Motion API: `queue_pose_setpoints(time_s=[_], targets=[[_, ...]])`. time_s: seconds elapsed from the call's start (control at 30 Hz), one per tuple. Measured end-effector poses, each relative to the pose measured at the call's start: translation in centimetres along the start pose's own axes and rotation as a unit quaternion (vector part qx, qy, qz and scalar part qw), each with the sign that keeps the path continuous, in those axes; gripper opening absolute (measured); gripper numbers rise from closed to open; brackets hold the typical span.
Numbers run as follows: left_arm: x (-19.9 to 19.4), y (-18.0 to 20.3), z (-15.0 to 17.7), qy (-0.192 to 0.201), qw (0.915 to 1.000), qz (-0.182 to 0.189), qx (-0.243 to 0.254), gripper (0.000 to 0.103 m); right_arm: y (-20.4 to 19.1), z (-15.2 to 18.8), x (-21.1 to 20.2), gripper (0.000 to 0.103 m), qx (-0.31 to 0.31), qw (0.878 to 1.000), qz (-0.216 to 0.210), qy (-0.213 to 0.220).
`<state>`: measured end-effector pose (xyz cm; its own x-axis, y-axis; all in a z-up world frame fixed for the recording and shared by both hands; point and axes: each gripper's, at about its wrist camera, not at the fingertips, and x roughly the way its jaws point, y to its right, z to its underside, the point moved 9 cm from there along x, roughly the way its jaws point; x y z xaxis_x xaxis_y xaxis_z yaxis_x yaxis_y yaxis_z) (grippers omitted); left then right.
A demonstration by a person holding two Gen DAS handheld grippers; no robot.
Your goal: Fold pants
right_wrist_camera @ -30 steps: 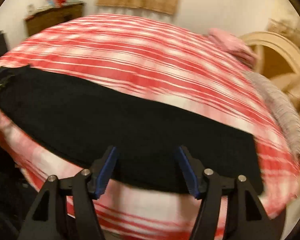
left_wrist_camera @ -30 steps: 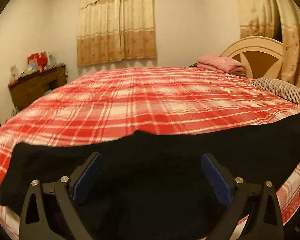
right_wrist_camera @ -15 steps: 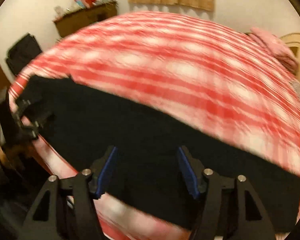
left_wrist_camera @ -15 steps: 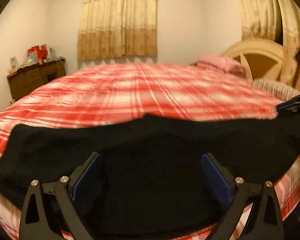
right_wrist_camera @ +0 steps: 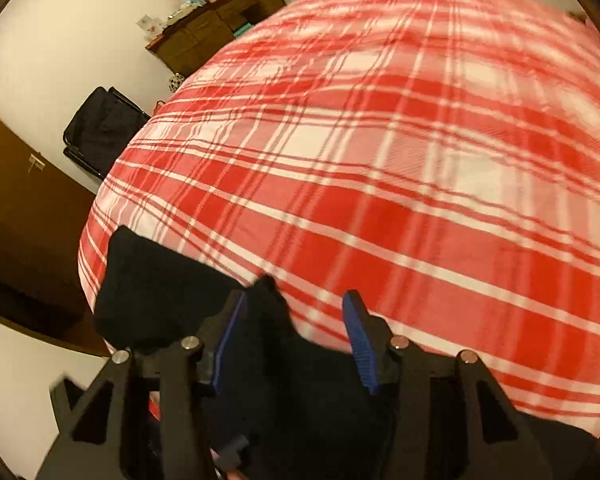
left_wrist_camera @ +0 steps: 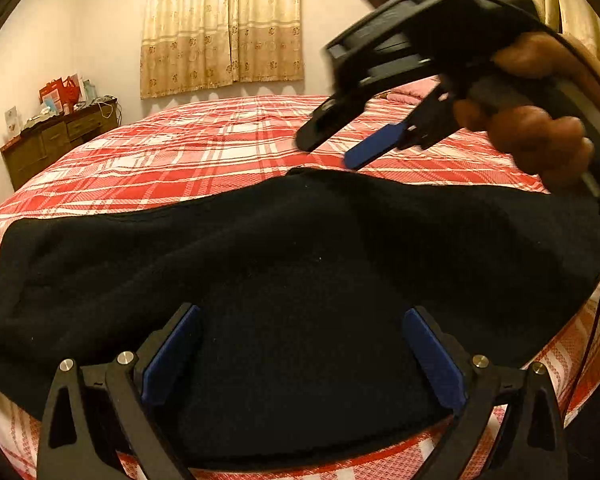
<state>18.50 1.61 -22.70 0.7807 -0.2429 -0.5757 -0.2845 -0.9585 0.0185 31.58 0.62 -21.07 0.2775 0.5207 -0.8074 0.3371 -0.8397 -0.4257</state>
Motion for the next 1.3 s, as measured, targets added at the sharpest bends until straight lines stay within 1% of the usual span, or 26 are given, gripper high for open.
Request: queue_pose_setpoints(time_s=[0.03,0.13,0.17,0.23,0.27,0.3,0.4,0.53,0.63,0.67,0.73,0.77,0.8,0.83,0.87,0.9,0.97,1.1,1.13,1.17,1.23,1.27,1.3], targets=[[0.0,0.0,0.0,0.001,1.0,0.001,-0.001,0.101,-0.2,-0.1,0.2,0.052,0.002,1.0,-0.002,-0.005],[-0.1,-0.1,0.0,0.001,1.0,0.0,-0.001,0.101,-0.5,0.2,1.6,0.045,0.012,0.999,-0.014,-0.028],[-0.1,-0.2,0.0,0.001,1.0,0.001,-0.001,0.101,-0.5,0.1,2.0,0.04,0.017,0.999,-0.018,-0.035],[-0.1,-0.1,0.0,0.001,1.0,0.002,0.0,0.101,-0.3,0.3,2.5,0.024,0.032,0.998,-0.032,-0.044],[-0.2,0.0,0.0,0.002,1.0,0.002,0.0,0.101,-0.3,0.4,2.6,0.011,0.041,0.997,-0.048,-0.046],[-0.2,0.0,0.0,0.003,1.0,0.002,0.0,0.101,-0.4,0.4,2.4,0.01,0.052,0.996,-0.065,-0.043],[-0.3,0.0,-0.1,0.006,1.0,-0.001,0.001,0.101,-0.9,0.2,1.1,0.008,0.044,0.996,-0.071,-0.017],[-0.3,0.0,-0.1,0.01,0.9999,-0.004,0.004,0.102,-1.1,-0.2,0.3,0.007,0.025,0.998,-0.051,0.009],[-0.2,0.1,-0.1,0.009,0.9999,-0.003,0.005,0.102,0.3,-0.2,2.3,0.007,0.017,1.0,-0.008,0.0],[-0.2,0.1,-0.1,0.01,0.9999,-0.003,0.005,0.102,0.7,0.0,3.1,0.006,0.017,1.0,-0.009,-0.008],[-0.3,0.1,-0.2,0.011,0.9999,-0.004,0.007,0.102,0.9,-0.2,2.8,0.004,0.01,1.0,-0.011,0.008],[-0.3,0.1,-0.2,0.011,0.9999,-0.004,0.007,0.102,1.1,-0.2,2.2,0.008,0.007,1.0,0.0,0.019],[-0.3,0.1,-0.3,0.013,0.9999,-0.006,0.008,0.102,1.3,-0.1,1.5,0.025,0.007,1.0,0.006,0.025],[-0.4,0.3,-0.3,0.014,0.9998,-0.008,0.009,0.102,1.5,0.0,0.9,0.037,0.008,1.0,0.009,0.028],[-0.5,0.4,-0.3,0.015,0.9998,-0.011,0.009,0.102,1.9,0.4,-0.3,0.058,0.012,0.999,0.006,0.034],[-0.6,0.4,-0.4,0.017,0.9997,-0.015,0.009,0.102,2.4,0.8,-1.7,0.064,0.015,0.999,0.001,0.043],[-0.7,0.6,-0.6,0.022,0.9996,-0.017,0.006,0.102,3.8,2.1,-4.4,0.063,0.019,0.998,0.008,0.057],[-0.9,1.6,-0.9,0.03,0.9995,-0.012,0.006,0.102,10.1,7.2,-12.1,0.063,0.052,0.992,0.072,0.093],[-1.0,1.9,-0.9,0.031,0.9994,-0.011,0.007,0.102,12.2,8.8,-14.7,0.063,0.069,0.988,0.089,0.108],[-1.1,2.2,-0.9,0.032,0.9994,-0.009,0.008,0.102,13.1,9.9,-16.2,0.063,0.081,0.984,0.101,0.119],[-1.1,2.6,-1.0,0.032,0.9994,-0.007,0.008,0.102,17.1,13.5,-21.8,0.063,0.118,0.971,0.137,0.157],[-1.2,2.7,-0.9,0.03,0.9995,-0.007,0.006,0.102,18.2,14.6,-23.6,0.063,0.13,0.965,0.15,0.169],[-1.0,2.6,-1.0,0.029,0.9996,-0.006,0.004,0.102,20.3,16.8,-26.7,0.063,0.154,0.954,0.174,0.192]])
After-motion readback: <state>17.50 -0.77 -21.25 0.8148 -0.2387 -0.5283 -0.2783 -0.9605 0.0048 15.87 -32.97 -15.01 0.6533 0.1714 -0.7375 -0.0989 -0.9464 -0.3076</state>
